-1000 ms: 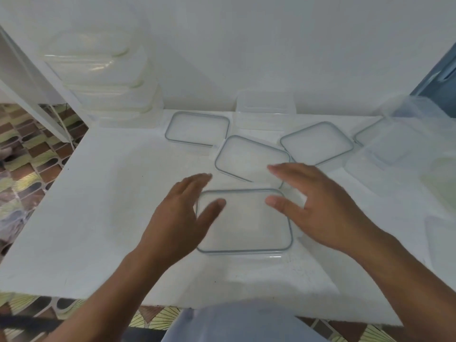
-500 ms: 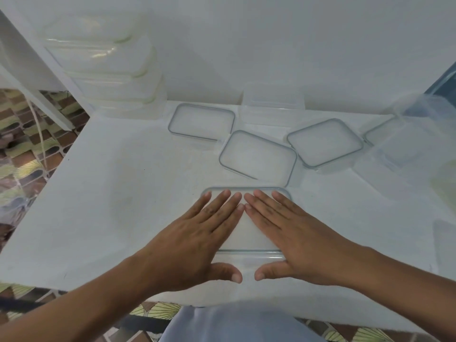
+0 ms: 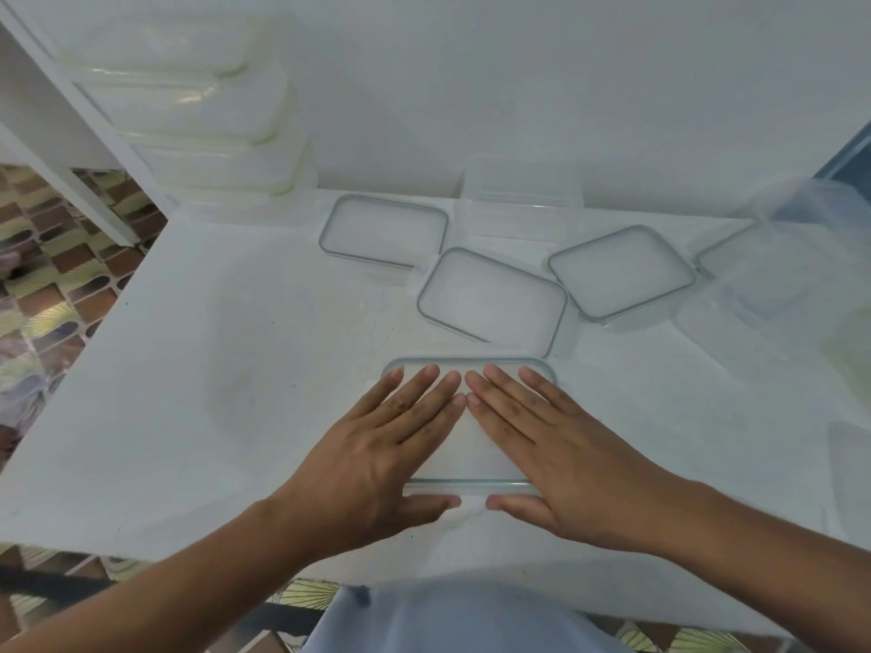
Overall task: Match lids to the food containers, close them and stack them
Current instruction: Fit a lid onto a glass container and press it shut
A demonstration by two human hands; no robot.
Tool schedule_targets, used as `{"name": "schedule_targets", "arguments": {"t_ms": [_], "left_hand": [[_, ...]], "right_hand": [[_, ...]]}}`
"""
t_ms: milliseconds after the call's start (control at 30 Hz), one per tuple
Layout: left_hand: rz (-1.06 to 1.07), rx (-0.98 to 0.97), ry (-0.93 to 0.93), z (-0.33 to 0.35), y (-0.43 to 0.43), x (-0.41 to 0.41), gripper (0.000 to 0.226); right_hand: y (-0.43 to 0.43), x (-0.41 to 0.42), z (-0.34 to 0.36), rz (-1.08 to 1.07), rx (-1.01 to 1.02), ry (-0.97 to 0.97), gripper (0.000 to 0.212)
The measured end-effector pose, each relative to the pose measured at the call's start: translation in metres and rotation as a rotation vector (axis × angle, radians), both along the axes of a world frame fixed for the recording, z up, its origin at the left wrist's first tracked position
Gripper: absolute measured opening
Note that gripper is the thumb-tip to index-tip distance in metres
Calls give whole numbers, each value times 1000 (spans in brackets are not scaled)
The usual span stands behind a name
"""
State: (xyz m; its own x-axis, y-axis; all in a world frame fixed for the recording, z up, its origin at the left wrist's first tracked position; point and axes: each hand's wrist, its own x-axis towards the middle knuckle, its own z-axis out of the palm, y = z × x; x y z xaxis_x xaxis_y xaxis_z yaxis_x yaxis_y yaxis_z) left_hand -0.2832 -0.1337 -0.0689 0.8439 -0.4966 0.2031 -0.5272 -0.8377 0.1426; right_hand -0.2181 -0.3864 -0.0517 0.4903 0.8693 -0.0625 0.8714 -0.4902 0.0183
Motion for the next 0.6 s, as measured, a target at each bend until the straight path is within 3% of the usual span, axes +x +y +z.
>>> {"name": "schedule_targets", "arguments": {"t_ms": [300, 600], "left_hand": [[0, 43, 64, 6, 2, -3, 91], [-38, 141, 141, 32, 12, -21, 107]], "right_hand": [[-3, -1, 1, -17, 38, 45, 88], [-18, 18, 13, 199, -14, 127, 81]]}}
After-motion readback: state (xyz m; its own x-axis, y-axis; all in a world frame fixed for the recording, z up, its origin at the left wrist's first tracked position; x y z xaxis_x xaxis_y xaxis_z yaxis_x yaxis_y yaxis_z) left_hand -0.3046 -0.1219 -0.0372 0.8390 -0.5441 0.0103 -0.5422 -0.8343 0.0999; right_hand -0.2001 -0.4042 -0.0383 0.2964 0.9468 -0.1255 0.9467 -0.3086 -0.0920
